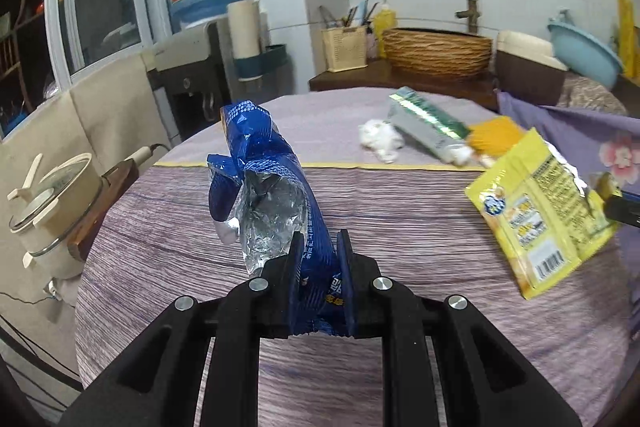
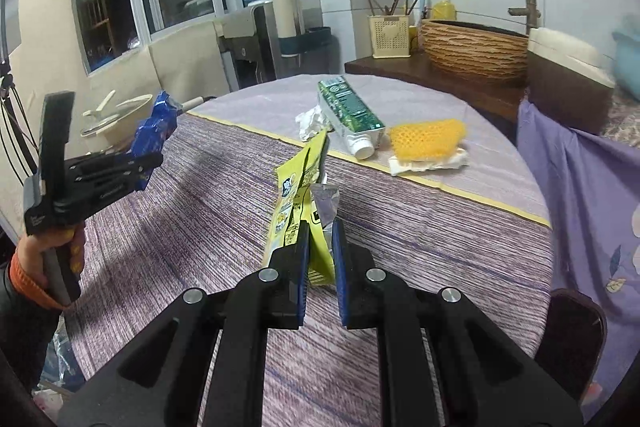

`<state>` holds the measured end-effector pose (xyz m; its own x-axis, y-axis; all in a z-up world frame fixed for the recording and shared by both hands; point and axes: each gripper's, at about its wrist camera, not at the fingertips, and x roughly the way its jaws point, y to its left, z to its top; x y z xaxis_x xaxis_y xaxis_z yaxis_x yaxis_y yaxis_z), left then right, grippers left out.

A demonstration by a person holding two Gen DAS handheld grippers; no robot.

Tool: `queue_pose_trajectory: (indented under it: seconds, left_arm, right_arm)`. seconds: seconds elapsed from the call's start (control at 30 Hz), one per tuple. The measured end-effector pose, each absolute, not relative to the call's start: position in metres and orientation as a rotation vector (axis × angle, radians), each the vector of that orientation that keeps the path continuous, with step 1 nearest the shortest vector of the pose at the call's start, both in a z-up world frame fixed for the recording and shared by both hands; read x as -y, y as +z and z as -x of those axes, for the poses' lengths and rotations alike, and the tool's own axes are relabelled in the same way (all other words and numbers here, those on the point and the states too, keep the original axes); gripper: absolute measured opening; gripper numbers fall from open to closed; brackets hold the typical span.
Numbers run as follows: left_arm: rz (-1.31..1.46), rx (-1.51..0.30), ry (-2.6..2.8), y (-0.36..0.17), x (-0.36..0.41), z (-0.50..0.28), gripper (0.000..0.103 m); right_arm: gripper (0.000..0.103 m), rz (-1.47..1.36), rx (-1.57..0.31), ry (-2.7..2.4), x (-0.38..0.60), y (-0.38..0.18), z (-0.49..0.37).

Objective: Collect trash
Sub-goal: 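Carry both wrappers to the bin and open the right tool to drop the yellow bag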

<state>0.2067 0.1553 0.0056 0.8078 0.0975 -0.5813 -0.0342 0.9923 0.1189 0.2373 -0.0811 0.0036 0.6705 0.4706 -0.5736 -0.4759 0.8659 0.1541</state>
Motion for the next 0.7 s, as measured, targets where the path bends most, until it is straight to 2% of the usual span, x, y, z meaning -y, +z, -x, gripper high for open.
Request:
queue_pose_trajectory:
  seconds: [0.7]
  left_arm:
    - [-0.067, -0.582, -0.294, 0.007, 0.022, -0.164, 0.018]
  right_arm:
    - [0.012, -0.172, -0.590, 0.199, 0.268, -0.010, -0.165]
